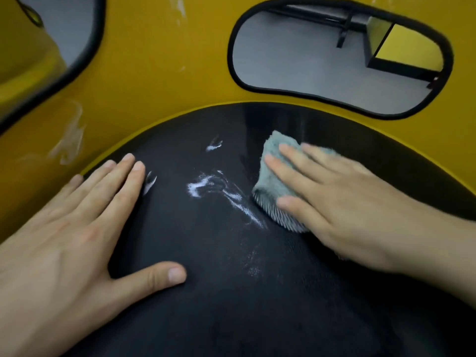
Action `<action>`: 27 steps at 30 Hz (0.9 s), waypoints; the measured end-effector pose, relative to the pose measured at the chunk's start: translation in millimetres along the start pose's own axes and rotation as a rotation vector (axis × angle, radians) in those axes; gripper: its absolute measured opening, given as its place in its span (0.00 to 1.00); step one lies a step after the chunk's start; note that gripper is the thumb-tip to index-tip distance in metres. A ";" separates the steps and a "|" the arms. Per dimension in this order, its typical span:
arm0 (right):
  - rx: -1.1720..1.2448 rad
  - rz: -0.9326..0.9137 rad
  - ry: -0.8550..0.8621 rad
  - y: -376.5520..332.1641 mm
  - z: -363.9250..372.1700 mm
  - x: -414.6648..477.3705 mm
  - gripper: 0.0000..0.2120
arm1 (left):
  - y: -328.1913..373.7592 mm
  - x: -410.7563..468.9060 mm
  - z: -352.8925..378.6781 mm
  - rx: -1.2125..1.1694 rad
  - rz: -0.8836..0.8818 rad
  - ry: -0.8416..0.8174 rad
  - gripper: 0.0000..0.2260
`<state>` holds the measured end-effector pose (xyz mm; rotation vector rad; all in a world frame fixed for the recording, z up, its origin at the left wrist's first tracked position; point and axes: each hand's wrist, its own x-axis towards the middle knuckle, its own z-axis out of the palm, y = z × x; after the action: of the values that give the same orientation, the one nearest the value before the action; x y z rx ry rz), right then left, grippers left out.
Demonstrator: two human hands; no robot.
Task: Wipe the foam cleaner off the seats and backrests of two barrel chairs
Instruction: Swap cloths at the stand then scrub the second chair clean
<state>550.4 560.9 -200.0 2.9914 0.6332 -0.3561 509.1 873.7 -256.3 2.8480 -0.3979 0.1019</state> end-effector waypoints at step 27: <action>0.080 0.168 0.041 21.3 -3.4 93.4 0.33 | -22.6 8.2 24.8 0.026 0.051 -0.002 0.59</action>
<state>642.7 578.5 -218.5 3.1069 0.3756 -0.3176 524.1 885.9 -285.0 2.8641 -0.4738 0.1142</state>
